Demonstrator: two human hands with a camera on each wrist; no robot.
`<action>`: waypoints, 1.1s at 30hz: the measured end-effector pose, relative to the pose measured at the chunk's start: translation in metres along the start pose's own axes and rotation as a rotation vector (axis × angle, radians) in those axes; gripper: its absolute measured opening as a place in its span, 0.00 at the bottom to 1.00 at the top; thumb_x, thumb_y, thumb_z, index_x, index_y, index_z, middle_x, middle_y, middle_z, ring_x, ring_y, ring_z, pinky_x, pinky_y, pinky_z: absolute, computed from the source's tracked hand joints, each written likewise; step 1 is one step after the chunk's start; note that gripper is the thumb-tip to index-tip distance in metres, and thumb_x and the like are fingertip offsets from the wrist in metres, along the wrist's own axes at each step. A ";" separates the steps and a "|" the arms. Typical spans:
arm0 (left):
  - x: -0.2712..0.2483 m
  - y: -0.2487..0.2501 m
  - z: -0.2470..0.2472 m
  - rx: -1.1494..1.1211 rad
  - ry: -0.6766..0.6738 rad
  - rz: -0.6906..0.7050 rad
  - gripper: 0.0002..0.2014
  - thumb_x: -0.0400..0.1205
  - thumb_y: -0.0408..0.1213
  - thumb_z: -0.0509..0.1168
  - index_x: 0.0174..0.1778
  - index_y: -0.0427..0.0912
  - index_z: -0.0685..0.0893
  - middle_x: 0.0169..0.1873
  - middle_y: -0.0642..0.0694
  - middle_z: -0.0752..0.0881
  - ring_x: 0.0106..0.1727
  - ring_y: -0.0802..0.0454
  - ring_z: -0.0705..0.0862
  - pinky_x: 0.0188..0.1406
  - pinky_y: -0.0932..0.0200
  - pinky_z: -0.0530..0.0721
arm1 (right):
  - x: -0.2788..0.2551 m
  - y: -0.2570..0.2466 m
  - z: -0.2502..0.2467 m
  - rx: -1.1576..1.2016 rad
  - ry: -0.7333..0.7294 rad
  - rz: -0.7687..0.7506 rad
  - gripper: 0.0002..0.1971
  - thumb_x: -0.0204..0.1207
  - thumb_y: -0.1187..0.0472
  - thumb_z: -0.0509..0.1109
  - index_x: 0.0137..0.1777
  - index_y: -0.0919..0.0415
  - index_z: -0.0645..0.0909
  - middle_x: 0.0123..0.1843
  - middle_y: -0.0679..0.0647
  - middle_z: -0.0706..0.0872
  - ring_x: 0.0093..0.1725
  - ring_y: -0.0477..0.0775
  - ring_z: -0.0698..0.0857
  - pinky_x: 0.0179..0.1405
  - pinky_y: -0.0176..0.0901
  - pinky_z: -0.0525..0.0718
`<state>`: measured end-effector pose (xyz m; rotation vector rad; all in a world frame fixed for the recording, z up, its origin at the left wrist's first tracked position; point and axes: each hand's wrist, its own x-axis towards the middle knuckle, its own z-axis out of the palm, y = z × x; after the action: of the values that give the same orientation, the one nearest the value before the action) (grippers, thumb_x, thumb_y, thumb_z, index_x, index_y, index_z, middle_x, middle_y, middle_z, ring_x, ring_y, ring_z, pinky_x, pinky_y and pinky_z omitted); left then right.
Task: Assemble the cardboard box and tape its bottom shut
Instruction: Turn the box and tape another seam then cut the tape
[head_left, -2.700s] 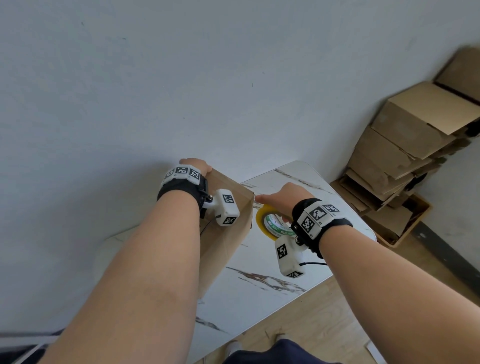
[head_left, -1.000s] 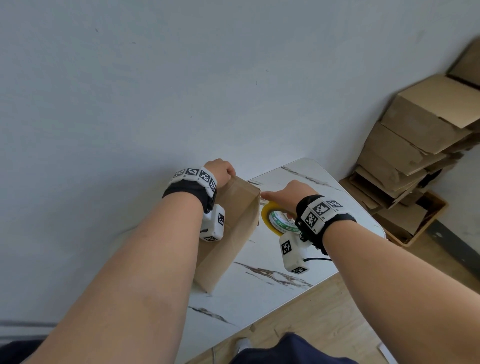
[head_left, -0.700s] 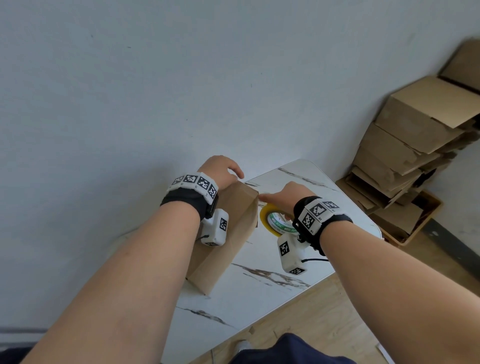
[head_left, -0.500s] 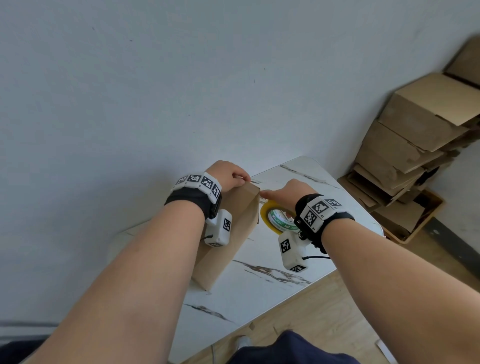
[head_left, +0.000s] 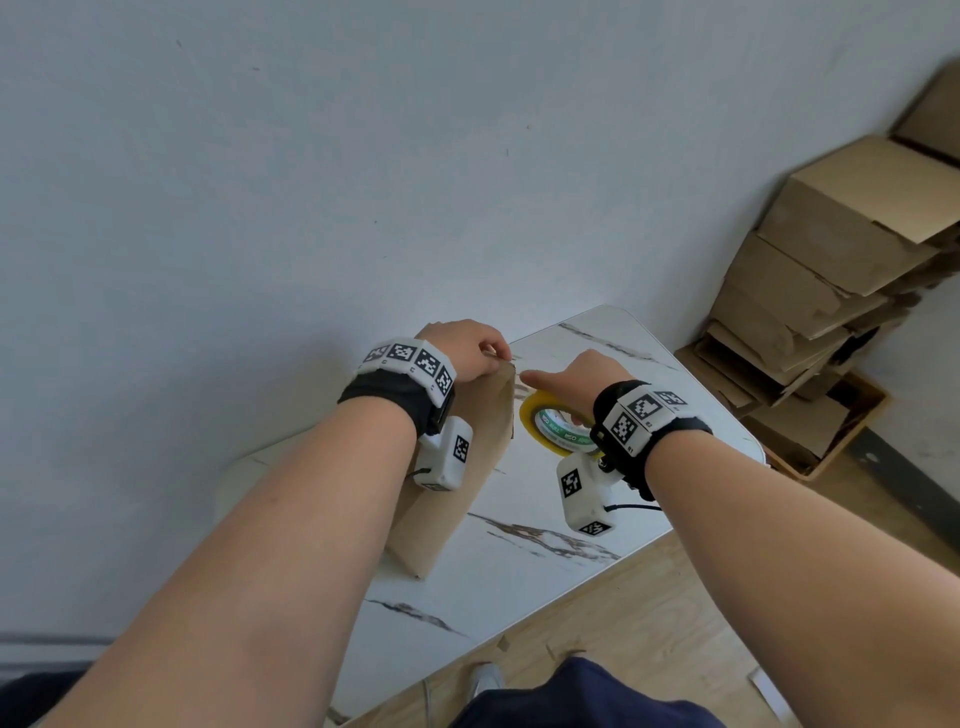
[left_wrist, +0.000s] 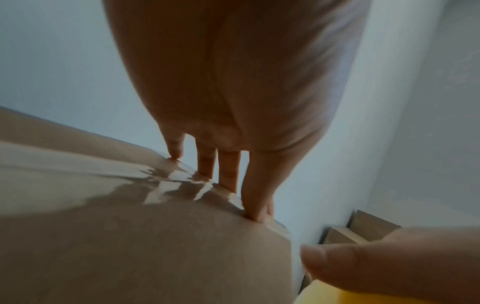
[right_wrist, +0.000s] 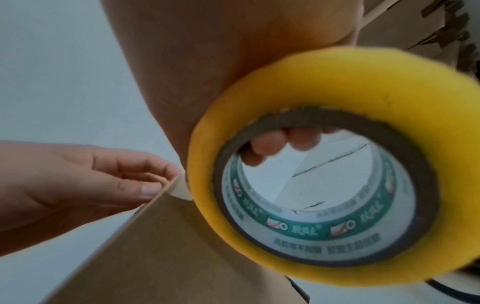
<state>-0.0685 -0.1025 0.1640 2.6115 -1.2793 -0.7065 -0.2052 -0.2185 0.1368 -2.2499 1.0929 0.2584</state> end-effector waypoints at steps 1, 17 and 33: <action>-0.001 -0.001 -0.001 -0.009 0.008 -0.014 0.10 0.81 0.44 0.63 0.56 0.62 0.84 0.63 0.54 0.83 0.65 0.51 0.80 0.68 0.47 0.78 | 0.001 0.000 -0.002 0.029 0.003 -0.002 0.29 0.70 0.32 0.67 0.32 0.61 0.77 0.24 0.53 0.82 0.22 0.51 0.79 0.25 0.39 0.74; -0.012 -0.001 -0.002 -0.317 0.138 -0.107 0.12 0.82 0.42 0.65 0.61 0.49 0.85 0.62 0.53 0.83 0.54 0.61 0.75 0.32 0.76 0.62 | 0.025 -0.016 0.006 0.015 -0.001 -0.125 0.20 0.74 0.42 0.68 0.32 0.57 0.73 0.31 0.50 0.76 0.29 0.49 0.74 0.26 0.39 0.67; -0.006 -0.008 0.007 -0.323 0.132 -0.118 0.11 0.83 0.41 0.63 0.58 0.54 0.87 0.64 0.50 0.85 0.68 0.50 0.79 0.73 0.49 0.71 | 0.035 -0.016 0.014 -0.018 0.028 -0.204 0.20 0.76 0.40 0.65 0.42 0.58 0.80 0.38 0.52 0.82 0.38 0.53 0.80 0.31 0.41 0.71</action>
<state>-0.0690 -0.0920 0.1574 2.4361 -0.8963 -0.6810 -0.1698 -0.2248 0.1178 -2.3656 0.8690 0.1528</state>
